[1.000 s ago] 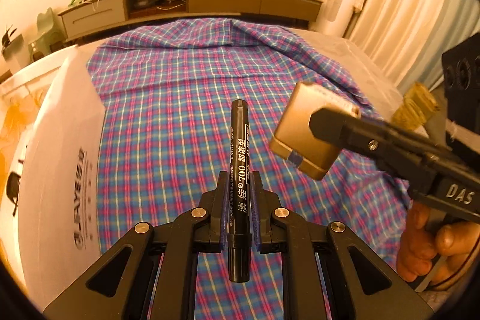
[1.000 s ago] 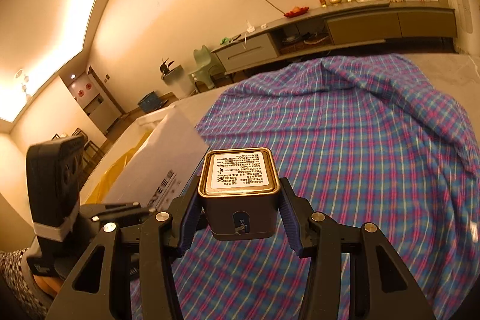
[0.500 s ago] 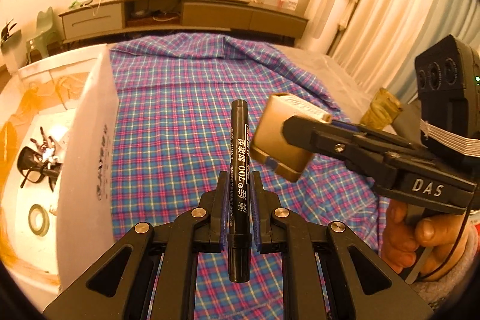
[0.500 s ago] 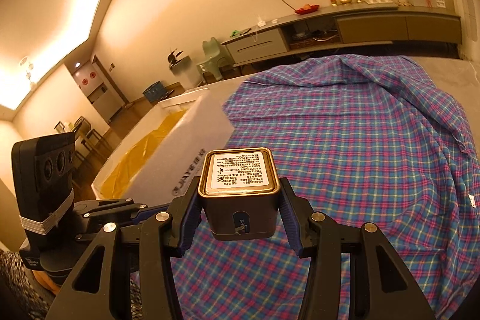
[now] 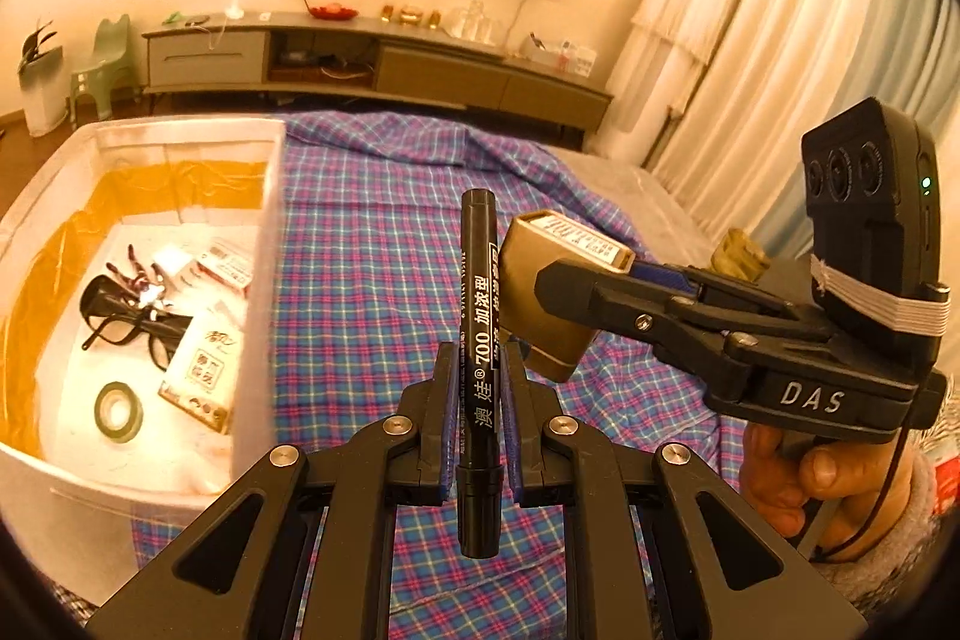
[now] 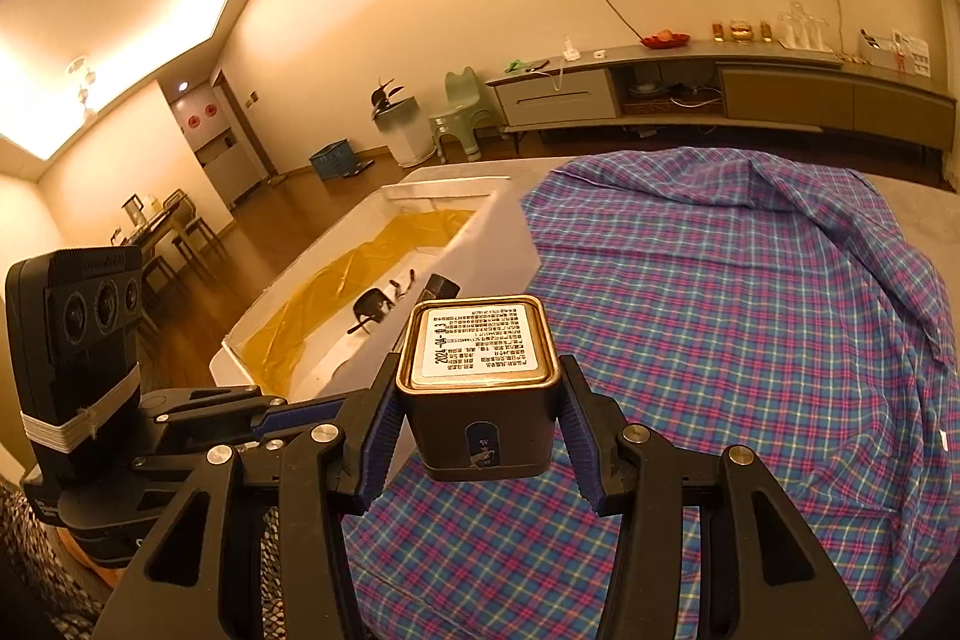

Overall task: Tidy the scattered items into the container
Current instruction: 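Carry black marker in left tool while right tool carries gold tin over box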

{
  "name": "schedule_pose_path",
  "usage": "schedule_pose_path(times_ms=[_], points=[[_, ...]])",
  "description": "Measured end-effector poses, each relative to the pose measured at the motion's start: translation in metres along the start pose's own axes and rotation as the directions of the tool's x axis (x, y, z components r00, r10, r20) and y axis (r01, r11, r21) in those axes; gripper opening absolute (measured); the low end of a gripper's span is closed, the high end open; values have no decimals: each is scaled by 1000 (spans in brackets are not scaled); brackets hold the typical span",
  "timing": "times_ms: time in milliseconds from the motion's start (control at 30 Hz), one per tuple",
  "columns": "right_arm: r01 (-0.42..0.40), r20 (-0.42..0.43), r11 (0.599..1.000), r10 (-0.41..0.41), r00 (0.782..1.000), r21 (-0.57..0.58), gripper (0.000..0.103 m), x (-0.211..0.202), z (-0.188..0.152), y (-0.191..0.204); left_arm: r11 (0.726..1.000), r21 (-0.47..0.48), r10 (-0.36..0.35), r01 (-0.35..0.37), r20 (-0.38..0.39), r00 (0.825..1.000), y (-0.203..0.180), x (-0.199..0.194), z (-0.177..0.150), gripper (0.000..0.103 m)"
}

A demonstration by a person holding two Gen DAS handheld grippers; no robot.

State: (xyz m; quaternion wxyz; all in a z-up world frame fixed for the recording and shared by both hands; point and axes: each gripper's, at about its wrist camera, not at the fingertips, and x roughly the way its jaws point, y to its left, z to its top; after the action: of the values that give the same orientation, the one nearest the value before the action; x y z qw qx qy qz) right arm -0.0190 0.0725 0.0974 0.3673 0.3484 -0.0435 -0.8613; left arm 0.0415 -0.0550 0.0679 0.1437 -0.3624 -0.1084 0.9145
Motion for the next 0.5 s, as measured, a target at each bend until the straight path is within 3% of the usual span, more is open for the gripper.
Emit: schedule_pose_path(times_ms=[500], points=[[-39, -32, 995, 36, 999, -96, 50, 22, 19, 57, 995, -104, 13, -3, 91, 996, 57, -49, -5, 13]])
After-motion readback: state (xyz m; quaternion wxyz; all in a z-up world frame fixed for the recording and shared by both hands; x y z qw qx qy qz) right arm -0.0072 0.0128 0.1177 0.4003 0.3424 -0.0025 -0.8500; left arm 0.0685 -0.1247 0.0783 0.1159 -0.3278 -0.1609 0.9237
